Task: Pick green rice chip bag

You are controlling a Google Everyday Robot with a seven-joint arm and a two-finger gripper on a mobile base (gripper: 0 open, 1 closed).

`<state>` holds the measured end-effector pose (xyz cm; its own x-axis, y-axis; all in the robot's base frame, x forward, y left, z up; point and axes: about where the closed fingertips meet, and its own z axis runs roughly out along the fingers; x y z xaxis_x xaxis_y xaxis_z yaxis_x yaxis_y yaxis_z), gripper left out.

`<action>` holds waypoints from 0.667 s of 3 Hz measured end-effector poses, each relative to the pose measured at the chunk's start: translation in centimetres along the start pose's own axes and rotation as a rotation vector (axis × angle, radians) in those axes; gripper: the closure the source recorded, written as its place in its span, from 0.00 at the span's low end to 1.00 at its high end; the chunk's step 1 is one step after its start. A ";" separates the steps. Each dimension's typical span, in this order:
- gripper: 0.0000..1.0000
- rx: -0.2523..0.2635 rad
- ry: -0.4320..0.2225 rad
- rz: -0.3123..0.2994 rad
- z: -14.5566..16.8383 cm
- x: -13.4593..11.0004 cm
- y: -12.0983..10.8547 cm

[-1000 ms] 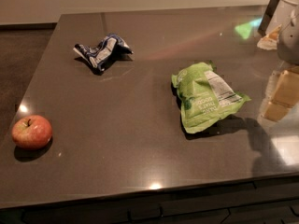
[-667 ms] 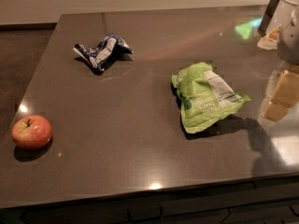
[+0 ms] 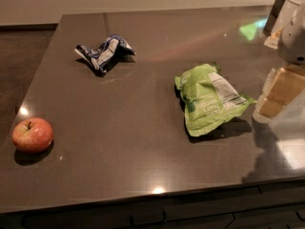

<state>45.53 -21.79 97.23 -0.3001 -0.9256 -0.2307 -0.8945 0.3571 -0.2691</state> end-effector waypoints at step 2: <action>0.00 0.032 -0.011 0.190 5.1 0.2 -3.0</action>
Offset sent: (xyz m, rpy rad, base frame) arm 0.0712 -0.0118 -0.0694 0.1128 0.0078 -0.2819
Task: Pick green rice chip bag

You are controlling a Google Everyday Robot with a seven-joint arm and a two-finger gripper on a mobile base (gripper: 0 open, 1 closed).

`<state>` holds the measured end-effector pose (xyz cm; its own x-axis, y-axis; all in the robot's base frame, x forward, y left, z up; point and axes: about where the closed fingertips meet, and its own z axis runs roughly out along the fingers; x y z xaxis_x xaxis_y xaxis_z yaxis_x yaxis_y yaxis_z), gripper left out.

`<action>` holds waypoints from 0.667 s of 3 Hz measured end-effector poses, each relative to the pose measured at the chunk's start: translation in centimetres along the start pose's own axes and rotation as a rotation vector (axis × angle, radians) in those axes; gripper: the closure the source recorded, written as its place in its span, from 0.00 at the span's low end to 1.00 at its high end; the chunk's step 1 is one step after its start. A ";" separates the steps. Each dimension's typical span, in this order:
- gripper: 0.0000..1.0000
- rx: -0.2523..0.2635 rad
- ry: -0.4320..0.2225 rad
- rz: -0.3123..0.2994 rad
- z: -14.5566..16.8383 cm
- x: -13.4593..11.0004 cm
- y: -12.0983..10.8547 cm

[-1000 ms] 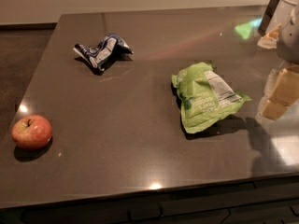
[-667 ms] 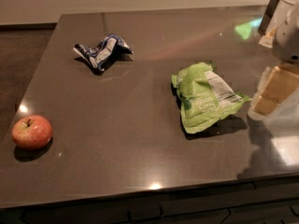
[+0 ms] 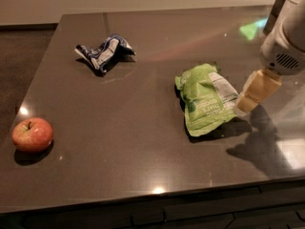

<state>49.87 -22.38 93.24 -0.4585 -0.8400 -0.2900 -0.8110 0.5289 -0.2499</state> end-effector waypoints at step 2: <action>0.00 -0.069 -0.055 0.165 3.9 -0.9 -0.9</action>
Offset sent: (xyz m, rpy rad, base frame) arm 0.0392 0.0116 -0.0436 0.2275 0.0729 -0.1949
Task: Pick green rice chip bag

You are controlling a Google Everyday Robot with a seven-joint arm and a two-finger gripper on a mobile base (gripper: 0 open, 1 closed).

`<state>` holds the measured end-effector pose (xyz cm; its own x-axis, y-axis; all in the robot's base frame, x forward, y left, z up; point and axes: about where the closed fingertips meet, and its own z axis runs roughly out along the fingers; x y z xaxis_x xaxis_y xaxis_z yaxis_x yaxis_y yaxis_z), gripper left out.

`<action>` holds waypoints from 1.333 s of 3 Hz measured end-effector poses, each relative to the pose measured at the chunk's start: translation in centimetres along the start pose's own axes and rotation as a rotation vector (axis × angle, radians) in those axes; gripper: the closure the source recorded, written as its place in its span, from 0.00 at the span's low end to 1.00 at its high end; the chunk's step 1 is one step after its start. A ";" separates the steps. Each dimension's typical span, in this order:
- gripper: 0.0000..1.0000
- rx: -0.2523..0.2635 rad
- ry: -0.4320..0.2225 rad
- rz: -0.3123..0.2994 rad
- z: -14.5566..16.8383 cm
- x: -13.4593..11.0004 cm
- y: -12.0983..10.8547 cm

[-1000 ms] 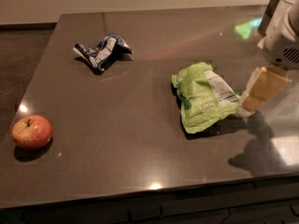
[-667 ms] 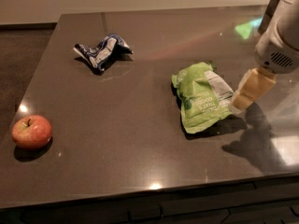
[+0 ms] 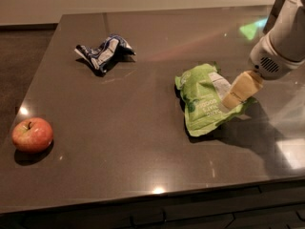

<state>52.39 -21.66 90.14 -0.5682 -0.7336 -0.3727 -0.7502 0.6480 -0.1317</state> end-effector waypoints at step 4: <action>0.18 -0.107 -0.084 0.146 3.7 -2.1 0.2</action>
Offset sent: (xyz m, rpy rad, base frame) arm 0.0250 0.0291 -0.0279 0.1899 0.0515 -0.0701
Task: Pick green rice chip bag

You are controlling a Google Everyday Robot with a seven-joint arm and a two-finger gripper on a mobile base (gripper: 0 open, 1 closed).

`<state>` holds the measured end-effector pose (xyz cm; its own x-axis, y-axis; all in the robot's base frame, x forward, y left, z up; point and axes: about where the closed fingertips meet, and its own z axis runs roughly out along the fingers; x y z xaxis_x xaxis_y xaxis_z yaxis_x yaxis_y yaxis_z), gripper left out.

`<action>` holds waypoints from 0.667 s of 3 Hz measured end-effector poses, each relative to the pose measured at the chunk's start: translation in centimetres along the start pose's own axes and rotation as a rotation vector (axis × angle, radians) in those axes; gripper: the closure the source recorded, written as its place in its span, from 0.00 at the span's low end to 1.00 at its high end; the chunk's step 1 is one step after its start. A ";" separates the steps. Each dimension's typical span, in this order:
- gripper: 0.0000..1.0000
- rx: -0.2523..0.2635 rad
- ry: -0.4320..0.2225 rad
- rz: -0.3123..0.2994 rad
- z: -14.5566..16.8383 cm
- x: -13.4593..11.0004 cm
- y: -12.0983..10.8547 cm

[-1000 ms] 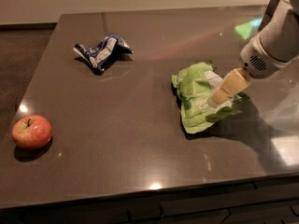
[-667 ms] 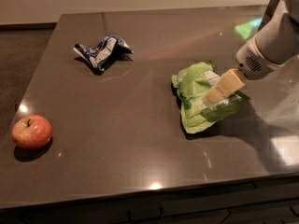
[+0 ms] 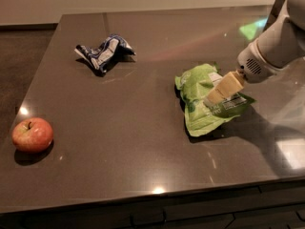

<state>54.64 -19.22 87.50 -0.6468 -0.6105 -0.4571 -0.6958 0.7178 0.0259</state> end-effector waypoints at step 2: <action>0.64 -0.041 -0.034 0.000 0.0 -0.9 0.6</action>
Offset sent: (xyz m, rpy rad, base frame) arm 0.0035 0.0139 0.0082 0.0794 -0.0026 0.0293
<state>54.83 -18.26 87.92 -0.6362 -0.5987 -0.4867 -0.7085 0.7030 0.0614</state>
